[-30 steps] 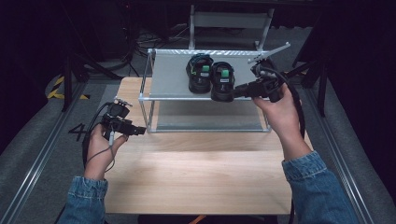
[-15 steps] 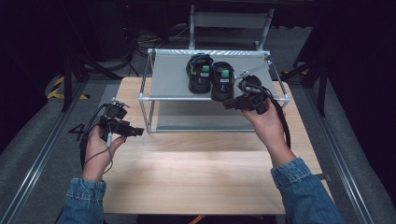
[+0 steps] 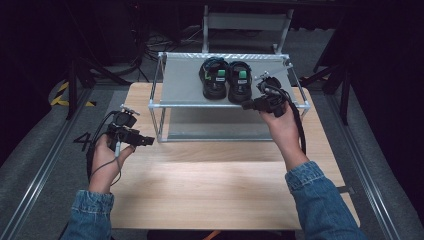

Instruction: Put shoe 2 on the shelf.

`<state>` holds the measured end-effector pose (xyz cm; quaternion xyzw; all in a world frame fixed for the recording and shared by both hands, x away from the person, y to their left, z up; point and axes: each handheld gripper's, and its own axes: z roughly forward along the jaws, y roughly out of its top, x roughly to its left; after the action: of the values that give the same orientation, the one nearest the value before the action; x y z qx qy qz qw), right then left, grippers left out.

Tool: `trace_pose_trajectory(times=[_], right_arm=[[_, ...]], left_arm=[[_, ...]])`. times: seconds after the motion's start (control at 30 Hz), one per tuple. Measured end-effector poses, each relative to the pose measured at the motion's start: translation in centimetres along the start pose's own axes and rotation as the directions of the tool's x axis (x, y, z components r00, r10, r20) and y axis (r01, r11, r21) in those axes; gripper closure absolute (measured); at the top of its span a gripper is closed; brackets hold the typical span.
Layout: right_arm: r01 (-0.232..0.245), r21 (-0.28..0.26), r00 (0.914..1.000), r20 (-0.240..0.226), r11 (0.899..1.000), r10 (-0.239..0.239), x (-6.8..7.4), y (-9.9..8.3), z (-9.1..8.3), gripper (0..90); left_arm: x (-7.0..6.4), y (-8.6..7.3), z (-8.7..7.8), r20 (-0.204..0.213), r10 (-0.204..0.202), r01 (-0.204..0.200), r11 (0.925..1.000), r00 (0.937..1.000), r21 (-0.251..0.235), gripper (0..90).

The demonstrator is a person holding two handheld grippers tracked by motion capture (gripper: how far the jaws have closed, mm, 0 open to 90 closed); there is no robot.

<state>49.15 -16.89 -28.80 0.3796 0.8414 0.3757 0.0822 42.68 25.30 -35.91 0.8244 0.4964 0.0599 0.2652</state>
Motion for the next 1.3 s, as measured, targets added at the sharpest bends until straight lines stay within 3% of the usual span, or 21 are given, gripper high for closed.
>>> trace_pose_trajectory(times=[0.13, 0.2, 0.43, 0.57, 0.6, 0.67, 0.87, 1.03, 1.13, 1.3], right_arm=[[-0.021, -0.027, 0.9993, -0.030, 0.999, 0.020, -0.6, 0.5, 0.3, 90.0], [-0.004, -0.023, 1.0000, -0.001, 1.000, 0.004, -0.4, 0.9, 0.5, 90.0], [0.005, -0.004, 0.9996, 0.026, 1.000, -0.005, -0.2, 1.2, 0.6, 87.7], [0.009, -0.022, 0.9999, 0.009, 1.000, -0.009, 0.0, 1.0, -0.2, 81.7], [0.020, -0.045, 0.9998, 0.007, 0.999, -0.020, 0.3, 0.6, -1.2, 74.7], [0.026, -0.055, 0.9997, 0.006, 0.998, -0.025, 0.5, 0.2, -2.1, 69.3], [0.051, -0.047, 0.9986, 0.017, 0.998, -0.050, 0.8, -1.5, -4.4, 59.4], [0.076, -0.029, 0.9962, 0.045, 0.997, -0.075, 0.7, -3.1, -5.7, 55.6], [0.084, -0.015, 0.9948, 0.060, 0.996, -0.083, 0.3, -4.2, -6.4, 54.2], [0.059, -0.006, 0.9953, 0.077, 0.998, -0.059, -0.7, -5.8, -7.6, 52.6]], left_arm=[[0.0, 0.0, 0.1, -0.001, -0.004, 0.004, 1.0000, 1.0000, 0.004, 30.7], [0.0, 0.0, 0.2, -0.002, -0.004, 0.004, 1.0000, 1.0000, 0.005, 30.7], [0.1, -0.1, 0.1, -0.001, -0.006, 0.006, 1.0000, 1.0000, 0.000, 30.7], [0.3, -0.1, 0.0, -0.003, -0.006, 0.006, 1.0000, 1.0000, 0.002, 30.7], [0.3, -0.2, 0.0, -0.003, -0.004, 0.004, 1.0000, 1.0000, 0.000, 30.7], [0.2, -0.3, -0.1, 0.001, -0.008, 0.008, 1.0000, 1.0000, -0.005, 30.6], [0.2, -0.7, -0.4, -0.007, -0.011, 0.011, 0.9999, 0.9999, -0.008, 30.7], [0.2, -0.7, -0.6, -0.009, 0.008, -0.008, 0.9999, 0.9999, -0.007, 30.5], [0.6, -0.8, -1.4, -0.001, -0.009, 0.009, 0.9997, 1.0000, -0.024, 30.5], [1.2, -0.9, -2.1, 0.004, -0.021, 0.021, 0.9989, 0.9998, -0.041, 30.5]])
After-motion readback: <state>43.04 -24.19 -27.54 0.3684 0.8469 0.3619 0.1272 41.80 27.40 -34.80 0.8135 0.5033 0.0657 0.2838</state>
